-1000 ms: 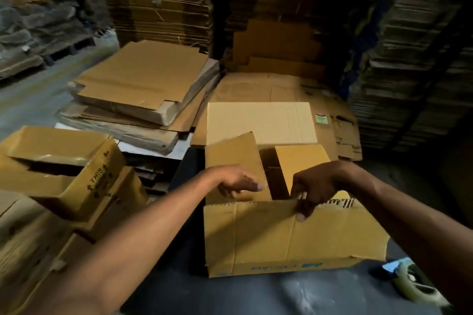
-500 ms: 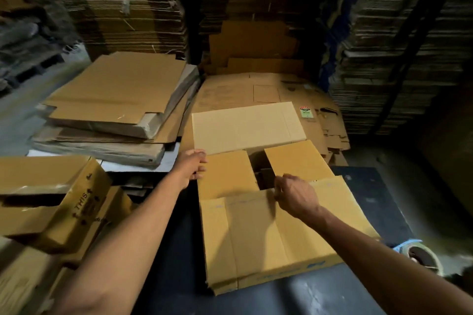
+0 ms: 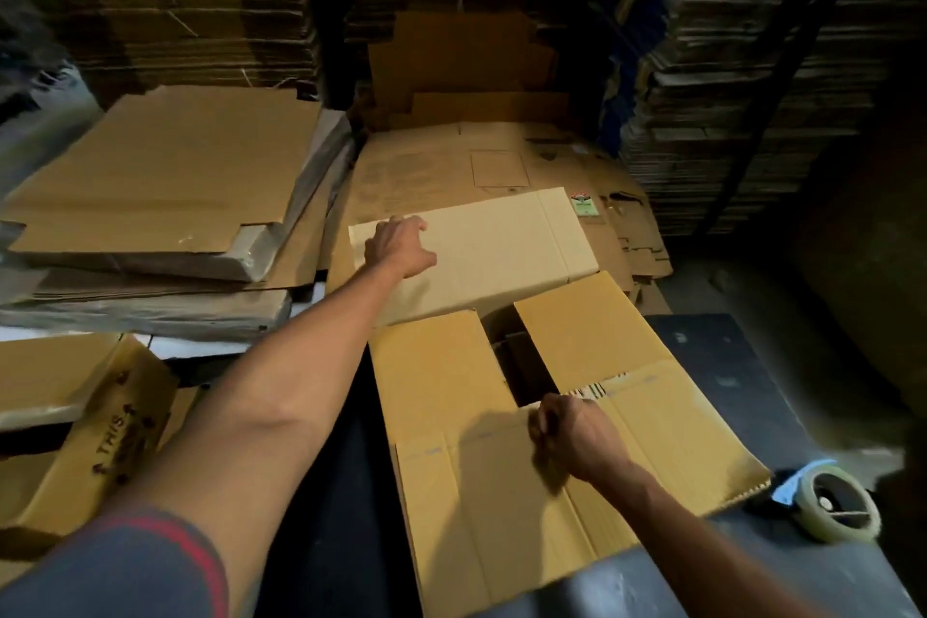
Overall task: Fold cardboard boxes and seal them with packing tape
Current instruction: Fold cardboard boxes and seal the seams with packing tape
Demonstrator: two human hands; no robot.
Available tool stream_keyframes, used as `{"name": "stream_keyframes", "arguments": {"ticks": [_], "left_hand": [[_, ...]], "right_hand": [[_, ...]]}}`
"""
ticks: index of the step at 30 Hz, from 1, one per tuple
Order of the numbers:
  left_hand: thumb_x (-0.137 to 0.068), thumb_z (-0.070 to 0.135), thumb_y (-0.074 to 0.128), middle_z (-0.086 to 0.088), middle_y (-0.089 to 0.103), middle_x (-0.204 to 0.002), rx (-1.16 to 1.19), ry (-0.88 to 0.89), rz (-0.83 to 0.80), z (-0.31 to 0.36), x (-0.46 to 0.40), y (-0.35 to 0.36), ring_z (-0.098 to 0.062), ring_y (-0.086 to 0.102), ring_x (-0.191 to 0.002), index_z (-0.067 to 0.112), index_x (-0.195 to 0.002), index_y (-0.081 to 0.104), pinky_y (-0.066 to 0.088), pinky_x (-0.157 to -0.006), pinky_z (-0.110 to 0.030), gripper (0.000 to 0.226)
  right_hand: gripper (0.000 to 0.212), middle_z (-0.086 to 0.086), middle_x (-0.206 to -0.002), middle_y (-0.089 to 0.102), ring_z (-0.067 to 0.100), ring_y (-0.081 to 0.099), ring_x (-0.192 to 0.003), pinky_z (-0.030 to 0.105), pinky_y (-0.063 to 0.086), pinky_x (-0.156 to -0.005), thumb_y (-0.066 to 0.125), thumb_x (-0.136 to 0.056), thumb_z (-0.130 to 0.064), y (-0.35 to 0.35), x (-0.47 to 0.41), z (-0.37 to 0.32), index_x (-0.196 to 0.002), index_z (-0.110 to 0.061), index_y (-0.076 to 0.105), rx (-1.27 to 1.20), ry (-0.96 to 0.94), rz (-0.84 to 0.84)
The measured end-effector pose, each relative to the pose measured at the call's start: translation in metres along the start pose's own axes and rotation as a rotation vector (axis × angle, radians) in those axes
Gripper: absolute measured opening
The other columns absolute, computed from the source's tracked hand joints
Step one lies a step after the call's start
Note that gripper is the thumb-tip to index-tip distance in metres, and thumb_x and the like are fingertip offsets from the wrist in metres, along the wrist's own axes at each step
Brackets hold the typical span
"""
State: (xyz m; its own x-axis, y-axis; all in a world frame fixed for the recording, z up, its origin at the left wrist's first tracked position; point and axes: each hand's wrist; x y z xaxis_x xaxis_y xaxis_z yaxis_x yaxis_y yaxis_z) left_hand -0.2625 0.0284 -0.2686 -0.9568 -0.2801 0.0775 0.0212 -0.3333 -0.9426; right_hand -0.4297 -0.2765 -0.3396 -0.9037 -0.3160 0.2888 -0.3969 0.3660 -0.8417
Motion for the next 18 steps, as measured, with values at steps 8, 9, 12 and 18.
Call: {"name": "stream_keyframes", "arguments": {"ticks": [8,9,12,18], "left_hand": [[-0.082,0.06,0.077,-0.012,0.033,-0.163,-0.05,0.106,-0.105,0.034,-0.051,0.038,-0.037,0.028,-0.15,0.024,-0.159,0.031,0.029,-0.118,-0.057,0.096],[-0.08,0.069,0.073,-0.014,0.02,-0.169,-0.092,0.073,-0.125,0.032,-0.06,0.04,-0.04,0.016,-0.155,0.026,-0.163,0.02,0.018,-0.121,-0.062,0.107],[-0.073,0.09,0.057,-0.017,0.0,-0.172,-0.176,0.036,-0.18,0.02,-0.095,0.041,-0.042,-0.012,-0.156,0.033,-0.164,-0.004,-0.011,-0.117,-0.069,0.124],[-0.085,0.067,0.069,-0.019,0.062,-0.129,-0.197,0.078,-0.04,0.043,-0.081,0.007,-0.043,0.055,-0.121,0.014,-0.129,0.059,0.035,-0.109,-0.058,0.069]], "right_hand": [[0.032,-0.008,-0.077,0.069,0.013,0.069,-0.075,0.031,0.061,-0.069,0.076,-0.085,-0.02,-0.007,-0.016,0.005,-0.07,-0.036,0.052,0.013,0.019,-0.021],[0.033,-0.008,-0.077,0.068,0.013,0.069,-0.075,0.034,0.061,-0.069,0.075,-0.083,-0.02,-0.006,-0.016,0.006,-0.069,-0.036,0.05,0.025,0.018,-0.009],[0.028,-0.007,-0.075,0.066,0.016,0.066,-0.074,0.04,0.06,-0.066,0.071,-0.075,-0.018,-0.002,-0.017,0.009,-0.067,-0.032,0.049,0.05,0.026,-0.021],[0.022,-0.01,-0.072,0.065,0.011,0.064,-0.072,0.038,0.059,-0.063,0.068,-0.068,-0.02,0.003,-0.021,0.016,-0.066,-0.031,0.049,-0.048,0.013,-0.014]]}}
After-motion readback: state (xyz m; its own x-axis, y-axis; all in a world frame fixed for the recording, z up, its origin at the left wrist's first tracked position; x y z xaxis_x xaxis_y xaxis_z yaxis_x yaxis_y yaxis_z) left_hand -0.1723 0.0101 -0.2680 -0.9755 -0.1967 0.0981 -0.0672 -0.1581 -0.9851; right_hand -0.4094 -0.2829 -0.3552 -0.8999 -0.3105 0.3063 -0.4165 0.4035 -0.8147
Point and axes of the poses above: each hand's wrist, its own x-axis away from the middle knuckle, its own y-axis out of the palm, z = x × y
